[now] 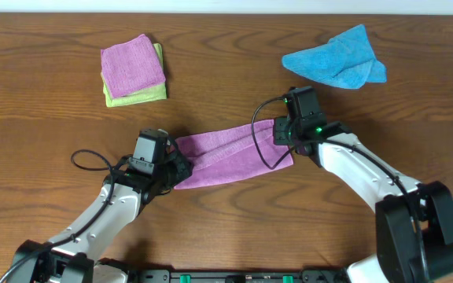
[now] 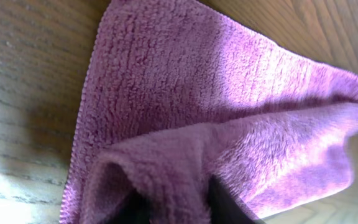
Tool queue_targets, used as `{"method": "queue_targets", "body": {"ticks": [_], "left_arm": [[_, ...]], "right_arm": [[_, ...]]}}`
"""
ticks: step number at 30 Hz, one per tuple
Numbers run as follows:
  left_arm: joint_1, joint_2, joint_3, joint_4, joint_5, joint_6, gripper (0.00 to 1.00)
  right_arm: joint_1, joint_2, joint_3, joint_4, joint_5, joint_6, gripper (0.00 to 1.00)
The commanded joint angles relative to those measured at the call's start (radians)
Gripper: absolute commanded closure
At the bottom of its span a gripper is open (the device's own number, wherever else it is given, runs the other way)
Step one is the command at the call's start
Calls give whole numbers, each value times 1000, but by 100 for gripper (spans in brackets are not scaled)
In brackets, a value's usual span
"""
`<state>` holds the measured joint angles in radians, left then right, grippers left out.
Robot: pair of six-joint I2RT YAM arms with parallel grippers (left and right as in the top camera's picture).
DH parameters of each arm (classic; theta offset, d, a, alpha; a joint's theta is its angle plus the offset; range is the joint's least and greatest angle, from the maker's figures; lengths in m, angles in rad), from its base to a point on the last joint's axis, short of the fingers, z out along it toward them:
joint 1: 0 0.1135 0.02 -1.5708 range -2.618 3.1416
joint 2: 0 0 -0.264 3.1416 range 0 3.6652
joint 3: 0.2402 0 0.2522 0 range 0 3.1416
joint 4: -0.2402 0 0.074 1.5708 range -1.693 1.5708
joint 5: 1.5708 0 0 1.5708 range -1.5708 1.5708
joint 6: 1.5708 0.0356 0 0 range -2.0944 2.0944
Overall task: Fold the cloth
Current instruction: 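Lower the folded edge onto the far edge and open both grippers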
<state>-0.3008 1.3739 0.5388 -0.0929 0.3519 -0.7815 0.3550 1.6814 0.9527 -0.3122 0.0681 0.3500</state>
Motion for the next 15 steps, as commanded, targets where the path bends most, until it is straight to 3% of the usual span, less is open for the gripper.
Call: {"method": "queue_targets", "body": {"ticks": [1, 2, 4, 15], "left_arm": [[6, 7, 16, 0, -14, 19, 11], [6, 7, 16, 1, -20, 19, 5], [8, 7, 16, 5, -28, 19, 5], [27, 4, 124, -11, 18, 18, 5]], "right_arm": [[6, 19, 15, 3, 18, -14, 38], [6, 19, 15, 2, 18, -14, 24], [6, 19, 15, 9, 17, -15, 12], [6, -43, 28, -44, -57, -23, 7]]}}
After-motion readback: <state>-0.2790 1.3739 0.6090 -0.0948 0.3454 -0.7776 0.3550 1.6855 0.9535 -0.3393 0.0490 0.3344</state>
